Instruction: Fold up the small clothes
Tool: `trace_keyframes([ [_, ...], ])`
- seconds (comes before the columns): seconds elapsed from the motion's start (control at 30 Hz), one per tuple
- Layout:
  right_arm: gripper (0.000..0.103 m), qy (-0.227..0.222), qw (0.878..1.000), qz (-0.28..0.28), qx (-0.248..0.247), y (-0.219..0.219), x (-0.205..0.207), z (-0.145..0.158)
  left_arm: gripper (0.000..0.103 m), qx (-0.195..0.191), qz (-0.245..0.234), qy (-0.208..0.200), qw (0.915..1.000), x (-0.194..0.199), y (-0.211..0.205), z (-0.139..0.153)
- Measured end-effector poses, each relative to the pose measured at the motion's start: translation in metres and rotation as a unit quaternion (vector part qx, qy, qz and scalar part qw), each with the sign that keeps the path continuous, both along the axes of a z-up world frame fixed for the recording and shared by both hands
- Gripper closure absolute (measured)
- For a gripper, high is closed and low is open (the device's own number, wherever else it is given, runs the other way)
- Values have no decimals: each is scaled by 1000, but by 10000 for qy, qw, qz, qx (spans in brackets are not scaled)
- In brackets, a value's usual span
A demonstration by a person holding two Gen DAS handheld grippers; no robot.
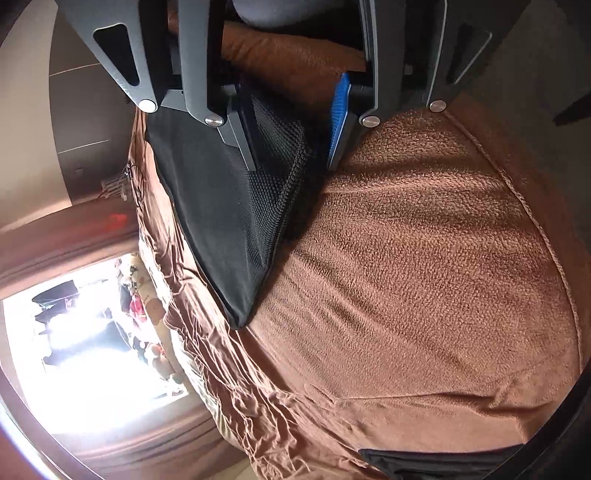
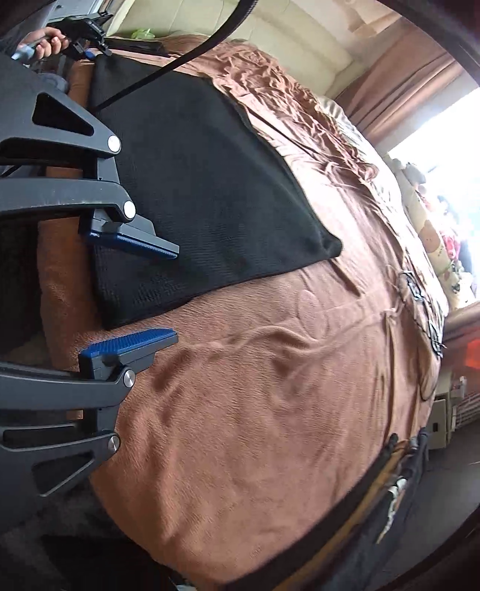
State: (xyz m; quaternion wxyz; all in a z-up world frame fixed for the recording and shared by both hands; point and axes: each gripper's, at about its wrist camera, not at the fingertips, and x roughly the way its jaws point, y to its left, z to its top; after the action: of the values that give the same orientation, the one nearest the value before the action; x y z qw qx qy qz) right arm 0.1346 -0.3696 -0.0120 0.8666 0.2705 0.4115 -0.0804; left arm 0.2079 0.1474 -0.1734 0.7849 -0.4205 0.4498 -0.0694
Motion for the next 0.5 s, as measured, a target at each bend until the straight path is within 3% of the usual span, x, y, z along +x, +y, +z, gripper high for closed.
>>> trace_keyframes([
  [0.17, 66, -201, 9991, 348, -101, 25, 7, 10, 68, -69, -61, 27, 10000, 2, -8, -9],
  [0.5, 66, -46, 9888, 1474, -233, 94, 79, -4, 68, -123, 74, -26, 9999, 8, -7, -10],
])
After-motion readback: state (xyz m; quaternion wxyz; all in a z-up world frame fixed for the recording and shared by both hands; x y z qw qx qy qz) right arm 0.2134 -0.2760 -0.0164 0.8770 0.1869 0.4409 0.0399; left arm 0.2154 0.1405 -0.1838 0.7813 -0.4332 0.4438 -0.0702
